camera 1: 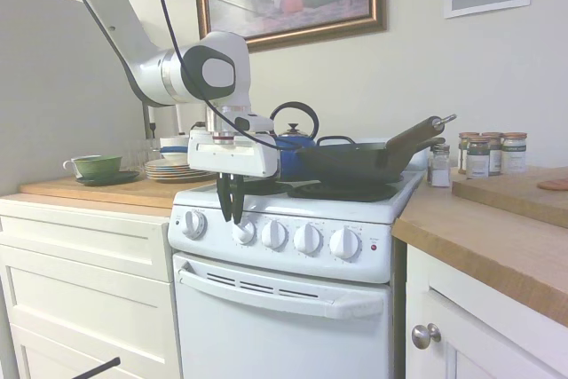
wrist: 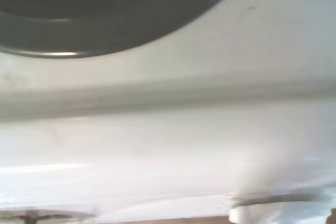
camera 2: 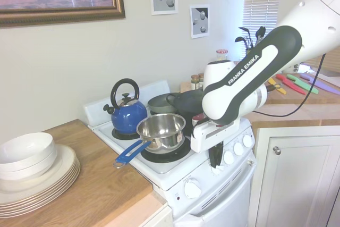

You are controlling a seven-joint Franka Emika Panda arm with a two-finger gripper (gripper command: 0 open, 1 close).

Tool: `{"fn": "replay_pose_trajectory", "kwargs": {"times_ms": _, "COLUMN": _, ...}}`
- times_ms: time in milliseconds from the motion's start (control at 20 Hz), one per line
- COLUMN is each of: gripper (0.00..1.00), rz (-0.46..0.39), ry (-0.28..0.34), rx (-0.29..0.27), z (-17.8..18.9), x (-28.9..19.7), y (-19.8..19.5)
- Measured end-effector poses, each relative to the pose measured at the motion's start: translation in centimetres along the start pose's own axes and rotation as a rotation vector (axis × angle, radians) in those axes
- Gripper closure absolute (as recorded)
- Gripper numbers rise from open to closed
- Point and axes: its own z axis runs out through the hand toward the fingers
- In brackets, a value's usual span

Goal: Turn on the stove on the bottom left

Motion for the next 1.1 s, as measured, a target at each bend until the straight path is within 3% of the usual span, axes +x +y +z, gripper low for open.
{"fn": "replay_pose_trajectory", "kwargs": {"times_ms": 500, "gripper": 1.0, "rz": 0.001, "ry": -0.051, "rx": 0.043, "z": -0.3, "x": 0.3, "y": -0.1}}
{"fn": "replay_pose_trajectory", "kwargs": {"times_ms": 800, "gripper": 1.0, "rz": 0.003, "ry": -0.08, "rx": 0.026, "z": 1.0, "x": 0.2, "y": 0.1}}
{"fn": "replay_pose_trajectory", "kwargs": {"times_ms": 1100, "gripper": 1.0, "rz": -0.012, "ry": -0.051, "rx": 0.061, "z": -1.6, "x": 0.1, "y": -0.2}}
